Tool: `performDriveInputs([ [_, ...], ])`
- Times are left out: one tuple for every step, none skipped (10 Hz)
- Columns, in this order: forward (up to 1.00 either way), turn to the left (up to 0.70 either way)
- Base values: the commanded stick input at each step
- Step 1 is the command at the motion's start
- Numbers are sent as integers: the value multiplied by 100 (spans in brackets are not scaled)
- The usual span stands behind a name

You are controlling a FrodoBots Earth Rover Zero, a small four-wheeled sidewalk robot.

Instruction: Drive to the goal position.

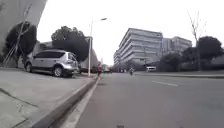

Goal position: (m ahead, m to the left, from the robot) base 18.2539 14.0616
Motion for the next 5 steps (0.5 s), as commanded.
performDriveInputs([
  [70, 14],
  [70, 6],
  [70, 0],
  [70, 0],
  [70, 0],
])
